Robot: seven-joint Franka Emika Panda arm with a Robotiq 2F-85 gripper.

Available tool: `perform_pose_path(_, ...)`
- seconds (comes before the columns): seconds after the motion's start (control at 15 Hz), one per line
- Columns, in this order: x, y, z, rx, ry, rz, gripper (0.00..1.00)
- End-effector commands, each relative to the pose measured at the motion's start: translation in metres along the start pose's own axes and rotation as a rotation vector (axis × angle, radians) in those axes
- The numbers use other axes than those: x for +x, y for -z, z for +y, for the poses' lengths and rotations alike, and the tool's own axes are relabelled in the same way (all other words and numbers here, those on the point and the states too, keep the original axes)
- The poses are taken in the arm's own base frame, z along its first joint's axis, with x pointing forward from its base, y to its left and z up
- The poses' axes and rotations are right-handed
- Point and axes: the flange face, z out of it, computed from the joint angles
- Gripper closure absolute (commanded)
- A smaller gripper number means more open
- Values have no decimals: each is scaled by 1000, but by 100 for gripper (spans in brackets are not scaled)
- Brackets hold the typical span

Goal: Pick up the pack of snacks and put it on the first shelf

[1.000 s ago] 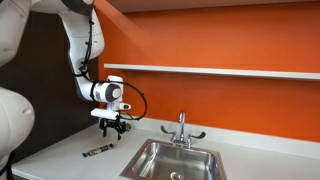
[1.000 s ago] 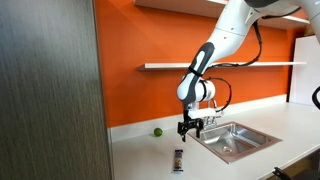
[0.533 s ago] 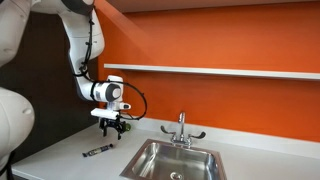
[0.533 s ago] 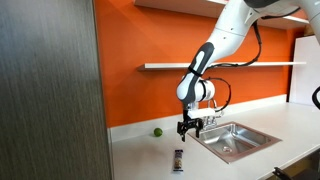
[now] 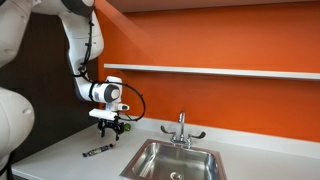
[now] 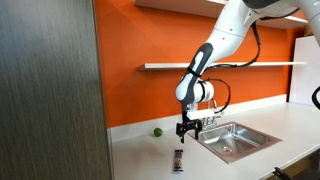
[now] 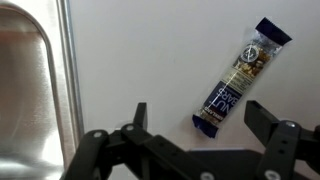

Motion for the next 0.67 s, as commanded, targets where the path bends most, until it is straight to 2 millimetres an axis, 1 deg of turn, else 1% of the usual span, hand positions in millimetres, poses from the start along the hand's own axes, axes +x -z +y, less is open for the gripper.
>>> perform_pose_path(0.0,5,-5,-22,34,-24,-23,0)
perform_pose_path(0.4,15,-29,-66,86,-124,-54,0)
perform_pose_path(0.6,22,-41,-81,80,-171,-64,0)
